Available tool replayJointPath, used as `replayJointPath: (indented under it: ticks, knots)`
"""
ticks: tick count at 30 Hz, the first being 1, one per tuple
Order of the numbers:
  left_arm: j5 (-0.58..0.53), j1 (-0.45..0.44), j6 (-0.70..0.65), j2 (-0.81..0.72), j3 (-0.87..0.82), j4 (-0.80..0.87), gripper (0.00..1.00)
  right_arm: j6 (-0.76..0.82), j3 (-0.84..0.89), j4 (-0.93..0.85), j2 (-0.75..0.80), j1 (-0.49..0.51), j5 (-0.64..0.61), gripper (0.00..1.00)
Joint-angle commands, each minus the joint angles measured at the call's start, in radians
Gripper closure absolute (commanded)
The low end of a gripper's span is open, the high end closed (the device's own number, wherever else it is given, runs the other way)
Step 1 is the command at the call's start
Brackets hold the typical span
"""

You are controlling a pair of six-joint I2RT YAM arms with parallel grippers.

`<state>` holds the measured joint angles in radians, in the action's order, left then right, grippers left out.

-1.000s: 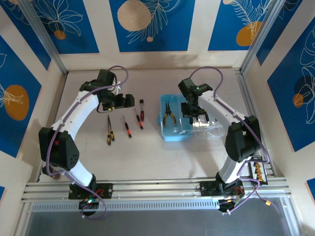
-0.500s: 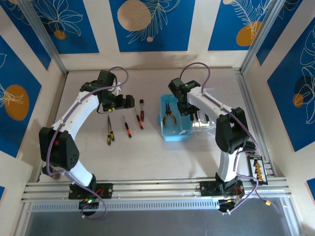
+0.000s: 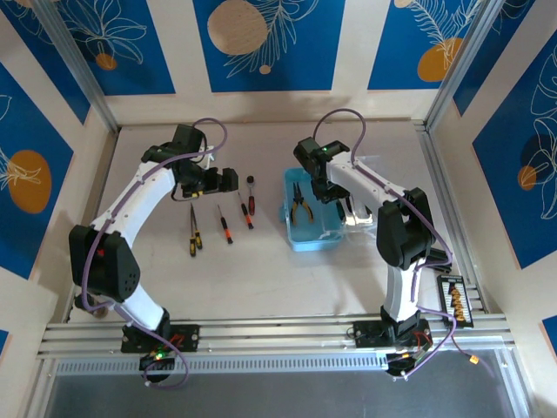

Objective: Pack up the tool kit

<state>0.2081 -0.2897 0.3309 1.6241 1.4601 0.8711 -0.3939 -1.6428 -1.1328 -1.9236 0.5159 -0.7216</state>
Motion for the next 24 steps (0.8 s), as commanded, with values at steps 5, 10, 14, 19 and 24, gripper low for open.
replayJointPath:
  ticks: [5, 10, 14, 19, 24]
  knots:
    - [-0.002, 0.006, -0.009, -0.011, -0.022, 0.004, 0.0, 0.055, -0.066, -0.046, 0.054, 0.038, 0.019, 0.26]
    - [-0.077, 0.006, -0.013, 0.003, -0.039, 0.036, 0.0, 0.119, -0.061, -0.012, 0.128, 0.08, 0.133, 0.01]
    - [-0.168, 0.01, -0.012, 0.011, -0.075, 0.069, 0.0, 0.129, -0.042, 0.018, 0.189, 0.096, 0.244, 0.01]
    - [-0.273, 0.066, -0.012, 0.008, -0.16, 0.083, 0.01, 0.115, 0.032, 0.088, 0.273, 0.099, 0.363, 0.01]
    - [-0.272, 0.092, -0.014, 0.011, -0.243, 0.057, 0.25, 0.106, 0.082, 0.1, 0.301, 0.099, 0.376, 0.01]
